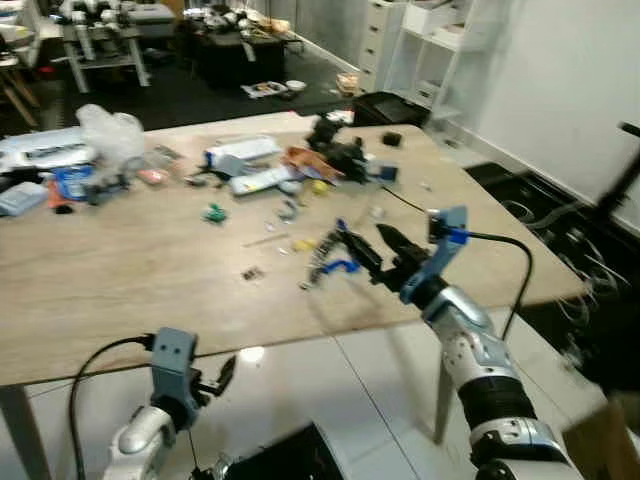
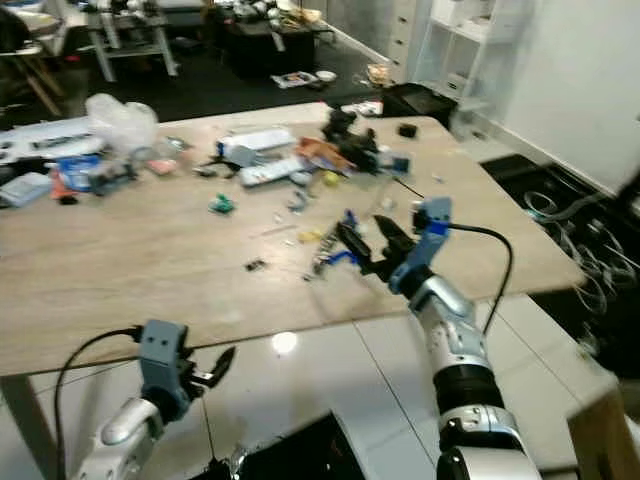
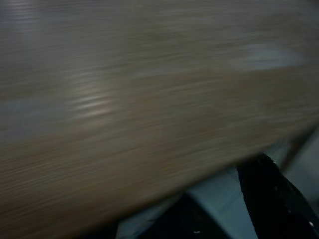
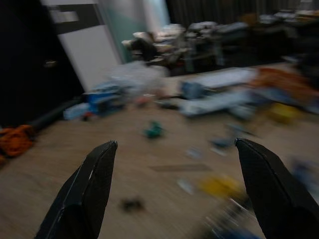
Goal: Picking trash to rubbish bin
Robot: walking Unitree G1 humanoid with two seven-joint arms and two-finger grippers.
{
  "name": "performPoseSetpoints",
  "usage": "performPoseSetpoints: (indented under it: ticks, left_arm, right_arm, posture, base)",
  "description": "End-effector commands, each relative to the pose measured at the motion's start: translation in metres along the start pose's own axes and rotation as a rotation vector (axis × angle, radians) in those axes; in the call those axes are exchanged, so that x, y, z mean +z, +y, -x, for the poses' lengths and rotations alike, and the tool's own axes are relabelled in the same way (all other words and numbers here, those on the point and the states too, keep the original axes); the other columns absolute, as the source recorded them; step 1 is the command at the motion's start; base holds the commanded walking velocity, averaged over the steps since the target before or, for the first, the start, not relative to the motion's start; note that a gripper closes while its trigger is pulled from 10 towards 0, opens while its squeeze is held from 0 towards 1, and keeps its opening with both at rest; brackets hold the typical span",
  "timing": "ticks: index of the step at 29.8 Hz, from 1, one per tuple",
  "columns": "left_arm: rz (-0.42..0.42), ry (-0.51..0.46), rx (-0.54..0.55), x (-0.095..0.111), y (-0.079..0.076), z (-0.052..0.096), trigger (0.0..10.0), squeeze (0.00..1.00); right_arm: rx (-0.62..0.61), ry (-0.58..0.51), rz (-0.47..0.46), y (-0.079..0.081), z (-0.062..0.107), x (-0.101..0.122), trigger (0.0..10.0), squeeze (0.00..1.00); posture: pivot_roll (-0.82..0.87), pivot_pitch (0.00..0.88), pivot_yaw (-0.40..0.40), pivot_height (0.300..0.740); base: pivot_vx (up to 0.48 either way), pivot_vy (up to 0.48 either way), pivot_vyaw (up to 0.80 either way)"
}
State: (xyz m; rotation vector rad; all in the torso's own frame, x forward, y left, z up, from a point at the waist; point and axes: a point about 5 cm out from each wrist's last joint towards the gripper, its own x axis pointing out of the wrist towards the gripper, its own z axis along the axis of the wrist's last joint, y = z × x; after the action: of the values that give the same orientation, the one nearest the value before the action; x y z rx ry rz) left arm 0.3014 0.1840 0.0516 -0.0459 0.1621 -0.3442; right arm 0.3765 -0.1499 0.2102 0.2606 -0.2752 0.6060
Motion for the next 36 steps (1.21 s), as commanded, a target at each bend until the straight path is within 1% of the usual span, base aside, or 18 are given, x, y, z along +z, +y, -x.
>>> performPoseSetpoints:
  ticks: [1, 10, 15, 19, 21, 23, 26, 27, 30, 31, 32, 33, 35, 36]
  left_arm:
    - [-0.048, -0.078, 0.044, 0.019, 0.014, 0.001, 10.0, 0.0]
    - [-0.055, -0.082, 0.025, 0.019, 0.008, -0.001, 10.0, 0.0]
    - [-0.052, -0.079, 0.035, 0.018, 0.007, -0.002, 10.0, 0.0]
    - [-0.063, -0.073, 0.057, 0.018, 0.006, -0.004, 10.0, 0.0]
    - [-0.058, -0.085, 0.055, 0.02, 0.005, -0.004, 10.0, 0.0]
    - [-0.072, -0.077, 0.041, 0.02, 0.003, -0.005, 10.0, 0.0]
    - [-0.087, -0.082, 0.04, 0.021, 0.0, -0.006, 10.0, 0.0]
    - [-0.087, -0.082, 0.04, 0.021, 0.0, -0.006, 10.0, 0.0]
    - [-0.064, -0.087, 0.062, 0.021, -0.001, -0.009, 10.0, 0.0]
    - [-0.064, -0.087, 0.062, 0.021, -0.001, -0.009, 10.0, 0.0]
    - [-0.04, -0.089, 0.08, 0.021, 0.0, -0.011, 10.0, 0.0]
    - [-0.047, -0.087, 0.089, 0.021, 0.001, -0.011, 10.0, 0.0]
    - [-0.031, -0.098, 0.096, 0.023, 0.001, -0.012, 10.0, 0.0]
    - [-0.031, -0.098, 0.096, 0.023, 0.001, -0.012, 10.0, 0.0]
  right_arm:
    - [0.031, 0.005, -0.009, 0.008, -0.003, -0.005, 10.0, 0.0]
    - [0.055, -0.004, -0.007, 0.013, -0.004, -0.004, 10.0, 0.0]
    - [0.058, -0.005, -0.003, 0.013, -0.004, -0.003, 10.0, 0.0]
    - [0.052, -0.002, 0.014, 0.012, -0.004, -0.002, 10.0, 0.0]
    - [0.047, -0.004, 0.019, 0.011, -0.004, -0.001, 10.0, 0.0]
    - [0.036, -0.009, 0.027, 0.011, -0.005, 0.001, 10.0, 0.0]
    - [0.014, 0.001, 0.066, 0.009, -0.006, 0.002, 10.0, 0.0]
    - [0.014, 0.001, 0.066, 0.009, -0.006, 0.002, 10.0, 0.0]
    - [-0.021, 0.023, 0.13, 0.008, -0.009, 0.001, 10.0, 0.0]
    - [-0.021, 0.023, 0.13, 0.008, -0.009, 0.001, 10.0, 0.0]
    - [-0.052, 0.055, 0.201, 0.007, -0.011, -0.001, 10.0, 0.0]
    - [-0.069, 0.07, 0.227, 0.005, -0.011, -0.002, 10.0, 0.0]
    - [-0.115, 0.09, 0.25, 0.001, -0.011, -0.003, 10.0, 0.0]
    - [-0.115, 0.09, 0.25, 0.001, -0.011, -0.003, 10.0, 0.0]
  posture:
    - [-0.09, 0.089, 0.003, 0.74]
    - [-0.09, 0.097, 0.013, 0.74]
    - [-0.09, 0.099, 0.012, 0.74]
    - [-0.09, 0.1, 0.011, 0.74]
    - [-0.09, 0.099, 0.012, 0.74]
    - [-0.09, 0.101, 0.012, 0.74]
    - [-0.09, 0.101, 0.01, 0.74]
    - [-0.09, 0.101, 0.01, 0.74]
    - [-0.09, 0.103, 0.011, 0.74]
    - [-0.09, 0.103, 0.011, 0.74]
    - [-0.09, 0.106, 0.012, 0.74]
    - [-0.09, 0.107, 0.012, 0.74]
    - [-0.08, 0.111, 0.012, 0.74]
    - [-0.08, 0.111, 0.012, 0.74]
  base:
    - [0.352, 0.0, 0.0]
    - [0.359, 0.0, 0.0]
    - [0.336, 0.0, 0.0]
    - [0.0, 0.0, 0.0]
    - [0.0, 0.0, 0.0]
    - [0.0, 0.0, 0.0]
    - [0.0, -0.442, 0.0]
    - [0.0, -0.442, 0.0]
    - [0.089, -0.427, 0.0]
    - [0.266, -0.398, 0.0]
    - [0.0, 0.0, 0.0]
    - [0.0, 0.0, 0.0]
    - [0.0, 0.0, 0.0]
    - [0.0, 0.0, 0.0]
